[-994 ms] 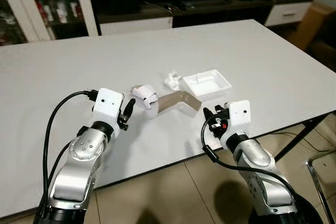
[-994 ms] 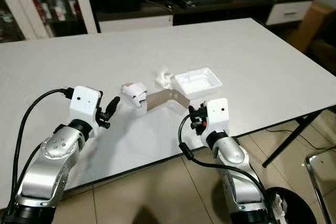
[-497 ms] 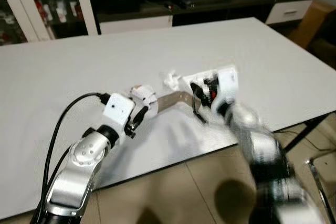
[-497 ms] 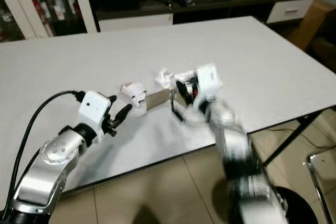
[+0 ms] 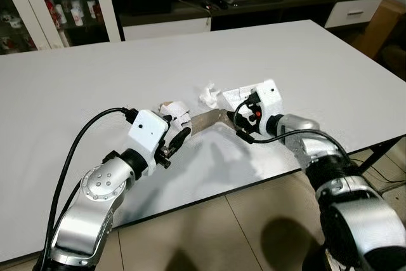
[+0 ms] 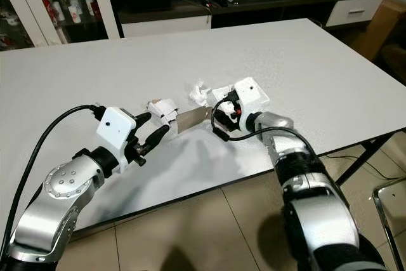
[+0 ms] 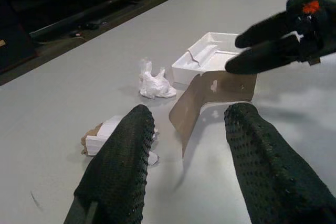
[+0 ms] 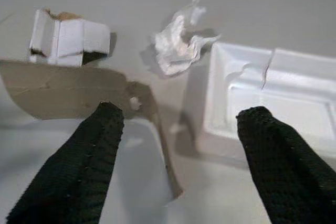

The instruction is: Picking trash to rubbish bin

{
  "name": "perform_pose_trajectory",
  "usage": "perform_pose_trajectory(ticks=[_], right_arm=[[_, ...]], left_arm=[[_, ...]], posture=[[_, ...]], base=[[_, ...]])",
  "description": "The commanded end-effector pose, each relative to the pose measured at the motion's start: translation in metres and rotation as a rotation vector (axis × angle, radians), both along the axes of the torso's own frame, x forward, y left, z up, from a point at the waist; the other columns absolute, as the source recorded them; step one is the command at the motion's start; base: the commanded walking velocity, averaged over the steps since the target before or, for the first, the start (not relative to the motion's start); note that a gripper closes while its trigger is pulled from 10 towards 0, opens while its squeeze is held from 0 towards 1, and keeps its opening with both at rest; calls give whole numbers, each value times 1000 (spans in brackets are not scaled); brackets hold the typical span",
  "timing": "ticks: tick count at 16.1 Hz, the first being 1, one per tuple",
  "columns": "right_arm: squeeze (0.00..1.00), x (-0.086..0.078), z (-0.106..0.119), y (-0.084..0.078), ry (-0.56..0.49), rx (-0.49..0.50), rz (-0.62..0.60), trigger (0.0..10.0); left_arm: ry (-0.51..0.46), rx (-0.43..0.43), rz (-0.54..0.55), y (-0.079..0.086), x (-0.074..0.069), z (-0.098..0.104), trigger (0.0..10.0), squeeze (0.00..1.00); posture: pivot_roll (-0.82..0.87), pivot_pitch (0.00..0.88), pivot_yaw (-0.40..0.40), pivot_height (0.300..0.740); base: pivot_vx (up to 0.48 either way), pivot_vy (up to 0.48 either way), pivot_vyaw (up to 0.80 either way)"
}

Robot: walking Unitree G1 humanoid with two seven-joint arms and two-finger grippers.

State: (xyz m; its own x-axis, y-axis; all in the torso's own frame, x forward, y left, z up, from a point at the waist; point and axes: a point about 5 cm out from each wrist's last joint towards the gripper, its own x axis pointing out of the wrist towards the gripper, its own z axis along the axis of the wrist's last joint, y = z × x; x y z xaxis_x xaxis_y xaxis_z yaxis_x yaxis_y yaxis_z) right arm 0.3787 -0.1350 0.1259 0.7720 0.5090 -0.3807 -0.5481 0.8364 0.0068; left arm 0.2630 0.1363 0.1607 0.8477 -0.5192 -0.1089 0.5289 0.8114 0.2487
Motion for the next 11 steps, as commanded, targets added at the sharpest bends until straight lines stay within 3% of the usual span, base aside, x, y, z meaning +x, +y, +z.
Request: perform_pose_trajectory(ticks=[1,8,9,10,11], right_arm=[[0,-4,-11,-1,58,-18,26,10000],[0,-7,-27,5,49,-21,-30,10000],[0,-8,-28,7,44,-4,-23,4196],[0,-9,-29,9,41,1,-19,0],[0,-10,-31,11,41,5,-10,0]], left_arm=[[15,-3,-32,-3,-3,1,10000,0],[39,-25,-69,-9,-7,1,10000,0],[41,-24,-69,-9,-6,1,10000,0],[43,-27,-71,-10,-7,1,10000,0],[47,-25,-73,-10,-7,0,10000,0]], posture=[[53,12,-47,740],[61,5,-45,740],[64,2,-45,740],[64,0,-47,740],[65,0,-48,740]], base=[[0,0,0],[0,0,0],[0,0,0],[0,0,0],[0,0,0]])
